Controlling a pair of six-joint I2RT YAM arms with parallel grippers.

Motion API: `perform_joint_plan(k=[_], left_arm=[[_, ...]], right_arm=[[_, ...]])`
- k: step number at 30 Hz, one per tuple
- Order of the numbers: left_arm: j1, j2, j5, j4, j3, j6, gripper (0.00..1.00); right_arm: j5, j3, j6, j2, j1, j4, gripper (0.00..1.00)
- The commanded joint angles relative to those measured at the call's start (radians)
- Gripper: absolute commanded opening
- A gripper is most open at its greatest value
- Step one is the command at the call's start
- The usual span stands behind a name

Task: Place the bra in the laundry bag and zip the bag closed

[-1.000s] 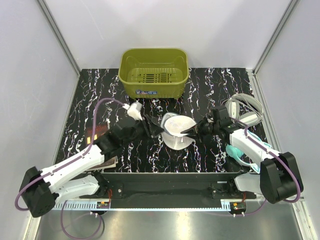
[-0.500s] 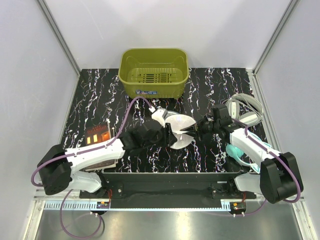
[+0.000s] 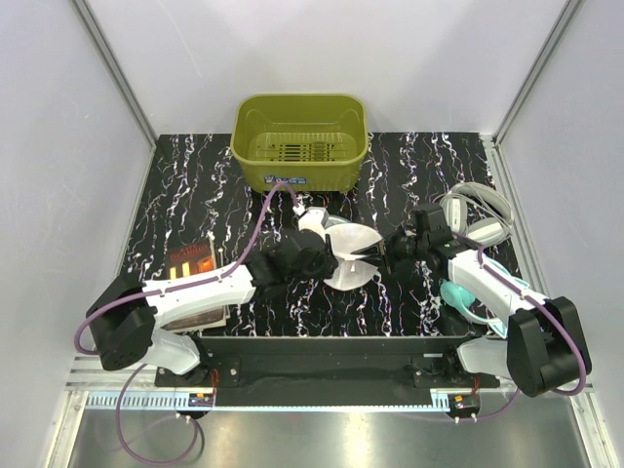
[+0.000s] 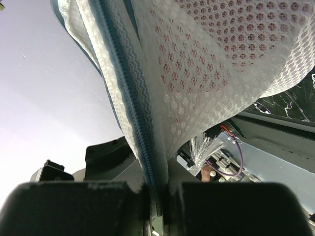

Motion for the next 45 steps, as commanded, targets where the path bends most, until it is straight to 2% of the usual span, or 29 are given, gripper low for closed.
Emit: perform_joint_plan(k=[1, 4, 8, 10, 15, 18, 20, 21, 23, 25, 27, 30, 34, 38, 45], left_arm=[[-0.001, 0.008, -0.079, 0.038, 0.049, 0.02, 0.17], [0.001, 0.009, -0.113, 0.019, 0.053, 0.034, 0.0], [0.016, 0.005, -0.186, -0.099, 0.062, 0.041, 0.0], [0.051, -0.007, -0.18, -0.159, 0.055, 0.072, 0.0], [0.125, -0.05, -0.068, -0.207, 0.026, 0.173, 0.0], [0.126, -0.092, -0.024, -0.207, 0.012, 0.216, 0.0], [0.126, -0.109, 0.019, -0.21, 0.016, 0.239, 0.0], [0.126, -0.127, 0.101, -0.189, 0.013, 0.247, 0.0], [0.123, -0.147, 0.191, -0.149, 0.003, 0.262, 0.0], [0.088, -0.184, 0.234, -0.05, -0.023, 0.247, 0.21], [0.047, -0.217, 0.193, 0.067, -0.085, 0.221, 0.36], [0.005, -0.228, 0.118, 0.167, -0.139, 0.193, 0.43], [-0.024, -0.176, 0.058, 0.251, -0.151, 0.207, 0.42], [-0.067, -0.129, -0.019, 0.339, -0.136, 0.254, 0.38], [-0.093, -0.06, -0.114, 0.322, -0.063, 0.325, 0.36]], right_arm=[[-0.031, 0.003, 0.022, -0.031, -0.006, 0.036, 0.0], [-0.034, -0.012, 0.022, -0.042, -0.006, 0.037, 0.0], [-0.04, -0.031, -0.016, -0.059, -0.006, 0.031, 0.0], [-0.046, -0.035, -0.049, -0.068, -0.006, 0.014, 0.0], [-0.101, -0.054, -0.167, -0.059, -0.036, -0.021, 0.0], [-0.118, 0.015, -0.302, -0.01, -0.047, -0.105, 0.0], [-0.103, 0.098, -0.419, 0.021, -0.047, -0.225, 0.0], [-0.097, 0.115, -0.434, 0.032, -0.049, -0.251, 0.0], [-0.089, 0.121, -0.405, 0.027, -0.047, -0.259, 0.0], [-0.087, 0.127, -0.38, 0.026, -0.047, -0.254, 0.0], [-0.101, 0.137, -0.313, 0.032, -0.049, -0.243, 0.0], [-0.087, 0.126, -0.172, 0.012, -0.049, -0.187, 0.0], [-0.074, 0.121, -0.028, -0.007, -0.049, -0.157, 0.0], [-0.075, 0.12, 0.011, 0.0, -0.049, -0.145, 0.0], [-0.078, 0.117, 0.042, 0.001, -0.049, -0.125, 0.0]])
